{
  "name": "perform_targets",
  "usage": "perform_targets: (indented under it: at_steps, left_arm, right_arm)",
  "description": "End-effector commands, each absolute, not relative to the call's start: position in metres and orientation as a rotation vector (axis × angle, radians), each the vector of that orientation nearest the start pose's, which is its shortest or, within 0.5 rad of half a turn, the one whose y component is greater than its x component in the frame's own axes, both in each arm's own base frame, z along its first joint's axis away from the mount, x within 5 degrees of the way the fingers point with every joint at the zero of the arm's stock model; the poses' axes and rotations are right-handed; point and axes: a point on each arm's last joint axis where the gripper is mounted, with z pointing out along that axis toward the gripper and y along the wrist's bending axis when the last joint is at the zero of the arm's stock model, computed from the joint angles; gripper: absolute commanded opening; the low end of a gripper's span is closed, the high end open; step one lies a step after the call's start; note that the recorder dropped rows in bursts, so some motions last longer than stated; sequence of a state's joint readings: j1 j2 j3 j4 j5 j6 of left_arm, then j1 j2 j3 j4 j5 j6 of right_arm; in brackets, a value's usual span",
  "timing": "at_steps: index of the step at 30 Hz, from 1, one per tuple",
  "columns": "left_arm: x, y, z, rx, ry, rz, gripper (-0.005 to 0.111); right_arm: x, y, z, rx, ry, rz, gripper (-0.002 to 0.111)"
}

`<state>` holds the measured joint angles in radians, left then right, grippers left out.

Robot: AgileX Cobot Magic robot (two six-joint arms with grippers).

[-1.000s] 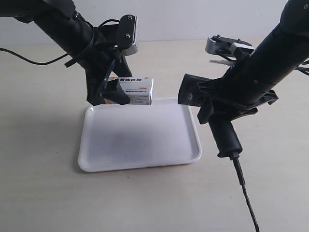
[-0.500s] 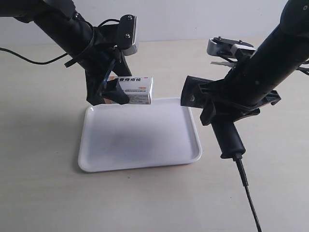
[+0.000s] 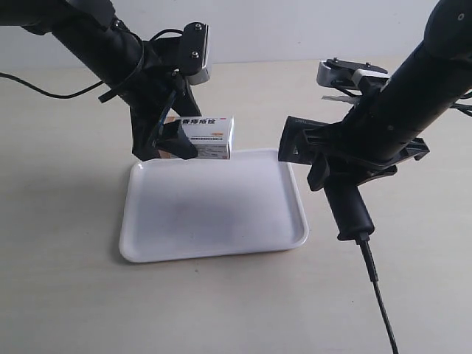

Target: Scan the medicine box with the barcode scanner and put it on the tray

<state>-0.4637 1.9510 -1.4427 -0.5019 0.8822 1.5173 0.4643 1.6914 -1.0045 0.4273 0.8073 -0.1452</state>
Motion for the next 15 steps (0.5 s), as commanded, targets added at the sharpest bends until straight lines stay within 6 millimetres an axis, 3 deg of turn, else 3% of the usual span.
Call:
perform_targets:
  at_steps: [1,15]
  left_arm:
    - [0.346,-0.212,0.209,-2.680,-2.313,0.426,0.000]
    - [0.347,-0.202,0.219,-2.651,-2.355,0.390,0.000]
  right_arm:
    - [0.269,0.164,0.193,-0.491,2.920,0.516,0.000]
    - [0.270,0.163,0.193,-0.486,2.913,0.504,0.000]
